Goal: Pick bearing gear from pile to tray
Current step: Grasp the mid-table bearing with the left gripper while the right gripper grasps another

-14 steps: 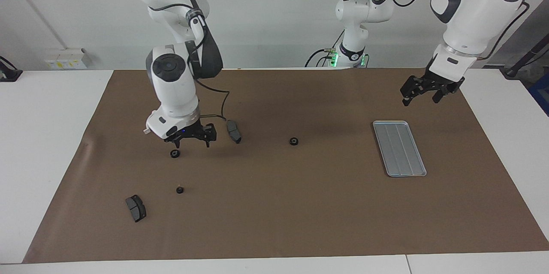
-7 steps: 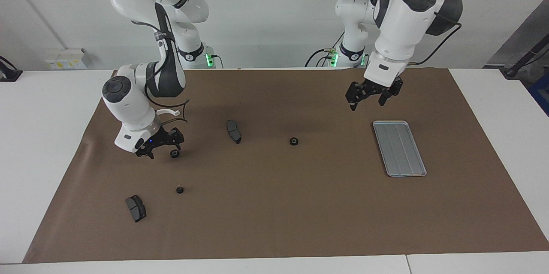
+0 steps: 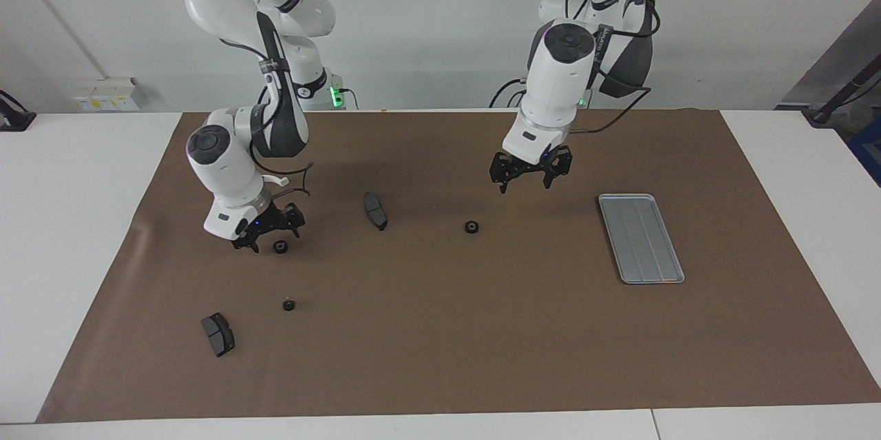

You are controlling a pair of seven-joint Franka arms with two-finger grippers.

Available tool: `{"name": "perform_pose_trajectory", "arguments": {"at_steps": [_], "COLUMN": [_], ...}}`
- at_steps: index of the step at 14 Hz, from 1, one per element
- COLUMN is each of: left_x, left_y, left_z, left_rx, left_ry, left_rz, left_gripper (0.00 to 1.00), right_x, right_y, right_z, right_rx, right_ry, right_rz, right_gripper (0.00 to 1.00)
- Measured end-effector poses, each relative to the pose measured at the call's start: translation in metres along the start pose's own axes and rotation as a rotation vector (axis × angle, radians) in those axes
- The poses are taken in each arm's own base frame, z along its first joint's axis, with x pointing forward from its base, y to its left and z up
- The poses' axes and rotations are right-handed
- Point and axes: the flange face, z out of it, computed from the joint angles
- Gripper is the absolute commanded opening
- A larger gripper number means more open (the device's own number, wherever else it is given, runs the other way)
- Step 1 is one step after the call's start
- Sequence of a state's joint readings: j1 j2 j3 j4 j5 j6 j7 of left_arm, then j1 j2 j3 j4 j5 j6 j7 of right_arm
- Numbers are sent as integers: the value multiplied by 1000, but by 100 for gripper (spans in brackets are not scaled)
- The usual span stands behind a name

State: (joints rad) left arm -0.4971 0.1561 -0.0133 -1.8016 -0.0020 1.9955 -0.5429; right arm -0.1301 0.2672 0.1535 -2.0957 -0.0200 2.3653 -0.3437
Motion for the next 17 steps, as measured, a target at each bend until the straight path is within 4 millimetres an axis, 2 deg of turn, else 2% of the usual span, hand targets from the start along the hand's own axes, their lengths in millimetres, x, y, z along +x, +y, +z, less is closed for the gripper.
{"name": "perform_pose_trajectory", "arguments": {"at_steps": [2, 4, 7, 10, 15, 17], "left_x": [-6, -9, -12, -12, -22, -25], "left_y": [22, 47, 70, 76, 82, 82], "left_z": [34, 73, 118, 137, 150, 155], "left_rx": [-1, -13, -25, -25, -15, -19], "left_ry": [-2, 11, 22, 22, 6, 12], "left_rz": [1, -7, -2, -5, 9, 8], "left_gripper": [100, 100, 100, 100, 100, 93], "right_x": [-2, -2, -3, -6, -9, -9], "right_y": [-2, -2, -3, -4, -1, 0], "right_z": [3, 2, 3, 7, 9, 9], "right_rx": [-1, -3, -4, -7, -6, -6], "right_ry": [2, 7, 8, 17, 12, 12], "right_rz": [-2, -3, -3, -2, 3, 6], "right_gripper": [59, 55, 55, 55, 55, 49]}}
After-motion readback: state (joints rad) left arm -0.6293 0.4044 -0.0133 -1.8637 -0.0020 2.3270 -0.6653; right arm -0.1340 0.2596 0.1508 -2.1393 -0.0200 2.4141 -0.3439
